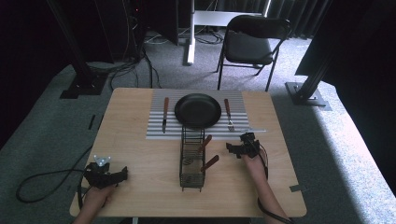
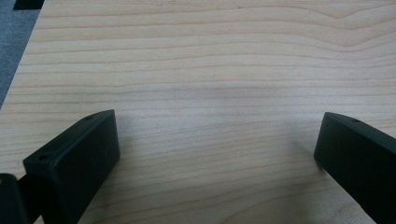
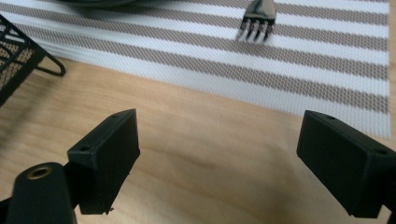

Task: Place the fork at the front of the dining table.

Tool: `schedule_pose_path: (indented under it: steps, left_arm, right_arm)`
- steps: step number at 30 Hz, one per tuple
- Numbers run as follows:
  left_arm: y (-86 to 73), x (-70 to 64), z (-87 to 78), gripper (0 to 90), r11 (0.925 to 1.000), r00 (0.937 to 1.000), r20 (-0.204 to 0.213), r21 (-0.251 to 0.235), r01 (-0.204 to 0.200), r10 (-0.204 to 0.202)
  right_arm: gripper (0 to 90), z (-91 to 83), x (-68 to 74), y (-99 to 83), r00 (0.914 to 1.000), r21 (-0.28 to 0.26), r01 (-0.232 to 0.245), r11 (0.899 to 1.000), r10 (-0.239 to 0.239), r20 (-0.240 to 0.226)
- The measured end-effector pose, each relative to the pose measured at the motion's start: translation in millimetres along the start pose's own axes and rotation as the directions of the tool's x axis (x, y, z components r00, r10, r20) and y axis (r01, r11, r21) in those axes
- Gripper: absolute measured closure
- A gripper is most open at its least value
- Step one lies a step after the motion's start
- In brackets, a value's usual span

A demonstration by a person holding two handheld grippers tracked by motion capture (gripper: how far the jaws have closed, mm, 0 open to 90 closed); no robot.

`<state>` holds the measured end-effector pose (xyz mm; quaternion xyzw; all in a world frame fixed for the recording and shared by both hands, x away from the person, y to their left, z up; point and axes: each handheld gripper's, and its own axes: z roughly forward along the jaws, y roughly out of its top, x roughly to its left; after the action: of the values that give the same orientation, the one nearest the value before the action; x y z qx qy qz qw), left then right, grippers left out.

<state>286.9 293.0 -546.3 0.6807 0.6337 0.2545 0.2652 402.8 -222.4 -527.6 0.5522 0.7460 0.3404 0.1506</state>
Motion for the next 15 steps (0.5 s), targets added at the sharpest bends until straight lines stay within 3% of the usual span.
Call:
schedule_pose_path:
  steps: [9,15]
  left_arm:
    - [0.0,0.0,0.0,0.0,1.0000,1.0000,0.000,0.000,0.000,0.000]
    - [0.0,0.0,0.0,0.0,1.0000,1.0000,0.000,0.000,0.000,0.000]
  right_arm:
    - [12.4,-17.0,-5.4,-16.9,0.9988,-0.059,-0.034,0.998,0.036,0.031]
    - [12.4,-23.8,-9.6,-31.7,0.9980,-0.061,-0.043,0.997,0.045,0.044]
